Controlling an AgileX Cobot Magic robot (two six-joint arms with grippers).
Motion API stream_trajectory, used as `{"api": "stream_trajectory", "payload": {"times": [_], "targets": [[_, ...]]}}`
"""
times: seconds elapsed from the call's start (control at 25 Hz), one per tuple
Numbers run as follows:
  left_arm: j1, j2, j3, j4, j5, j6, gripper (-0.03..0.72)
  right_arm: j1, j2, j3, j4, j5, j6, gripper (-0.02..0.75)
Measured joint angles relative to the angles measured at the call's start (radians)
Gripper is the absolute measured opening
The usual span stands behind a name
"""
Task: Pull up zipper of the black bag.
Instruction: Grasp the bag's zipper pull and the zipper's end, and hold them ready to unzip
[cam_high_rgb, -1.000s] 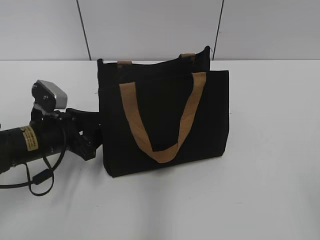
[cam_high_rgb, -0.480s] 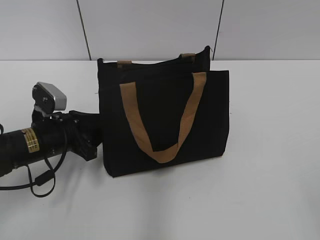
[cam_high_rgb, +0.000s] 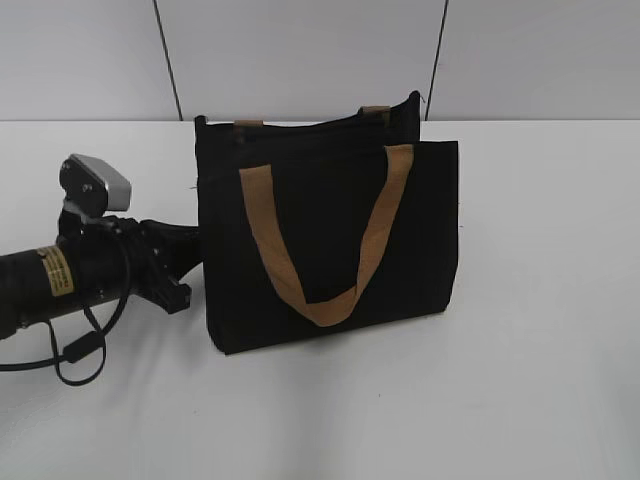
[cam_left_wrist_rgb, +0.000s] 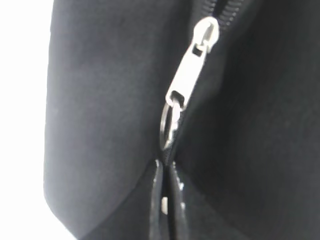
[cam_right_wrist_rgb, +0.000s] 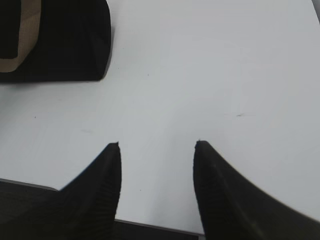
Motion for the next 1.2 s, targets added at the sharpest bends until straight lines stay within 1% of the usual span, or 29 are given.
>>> {"api": "stream_trajectory", "payload": {"times": [0.36, 0.6, 0.68, 0.88, 1.04, 1.2], "targets": [[0.0, -0.329, 0.001, -0.036, 0.323, -0.014, -0.008, 0.0, 0.0, 0.0, 0.0, 0.0, 0.0, 0.37], [0.0, -0.536, 0.001, -0.039, 0.45, -0.021, -0.008, 0.0, 0.0, 0.0, 0.0, 0.0, 0.0, 0.37], [0.0, -0.577, 0.001, -0.039, 0.463, -0.027, -0.008, 0.0, 0.0, 0.0, 0.0, 0.0, 0.0, 0.37], [0.0, -0.612, 0.001, -0.04, 0.466, -0.128, -0.008, 0.0, 0.0, 0.0, 0.0, 0.0, 0.0, 0.37], [0.0, -0.612, 0.001, -0.04, 0.407, -0.173, -0.008, 0.0, 0.0, 0.0, 0.0, -0.001, 0.0, 0.37], [0.0, -0.612, 0.001, -0.037, 0.395, -0.211, -0.008, 0.0, 0.0, 0.0, 0.0, -0.001, 0.0, 0.37]]}}
